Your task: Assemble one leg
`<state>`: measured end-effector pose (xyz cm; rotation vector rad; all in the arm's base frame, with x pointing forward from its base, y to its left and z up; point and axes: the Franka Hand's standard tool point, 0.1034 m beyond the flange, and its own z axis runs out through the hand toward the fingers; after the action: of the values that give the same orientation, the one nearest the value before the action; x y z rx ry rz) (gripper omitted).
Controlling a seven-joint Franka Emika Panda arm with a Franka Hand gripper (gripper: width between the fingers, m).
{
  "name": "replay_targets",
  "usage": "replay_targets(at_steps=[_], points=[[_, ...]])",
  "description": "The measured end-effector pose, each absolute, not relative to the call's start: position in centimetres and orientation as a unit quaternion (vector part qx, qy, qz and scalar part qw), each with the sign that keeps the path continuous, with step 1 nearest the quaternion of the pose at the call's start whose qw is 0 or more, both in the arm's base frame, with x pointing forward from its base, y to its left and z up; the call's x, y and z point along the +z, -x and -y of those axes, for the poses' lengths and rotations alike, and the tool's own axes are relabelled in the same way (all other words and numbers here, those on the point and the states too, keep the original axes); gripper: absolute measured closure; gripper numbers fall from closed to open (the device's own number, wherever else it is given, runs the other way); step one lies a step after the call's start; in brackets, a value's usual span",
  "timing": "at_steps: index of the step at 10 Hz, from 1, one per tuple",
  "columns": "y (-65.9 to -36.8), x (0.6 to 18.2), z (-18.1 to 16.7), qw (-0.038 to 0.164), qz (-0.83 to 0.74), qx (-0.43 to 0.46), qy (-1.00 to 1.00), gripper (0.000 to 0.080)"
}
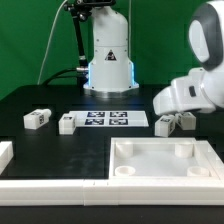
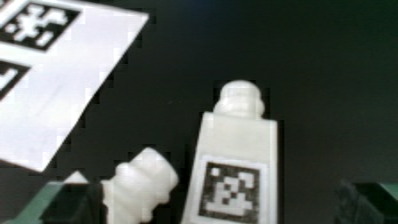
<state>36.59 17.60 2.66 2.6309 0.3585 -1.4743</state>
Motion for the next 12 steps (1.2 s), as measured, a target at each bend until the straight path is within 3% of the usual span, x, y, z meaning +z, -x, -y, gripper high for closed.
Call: replay_targets(at_steps=[12], points=[[-35.7, 2.2, -18.7, 0.062, -0.124, -0.485, -0.864, 0.0151]])
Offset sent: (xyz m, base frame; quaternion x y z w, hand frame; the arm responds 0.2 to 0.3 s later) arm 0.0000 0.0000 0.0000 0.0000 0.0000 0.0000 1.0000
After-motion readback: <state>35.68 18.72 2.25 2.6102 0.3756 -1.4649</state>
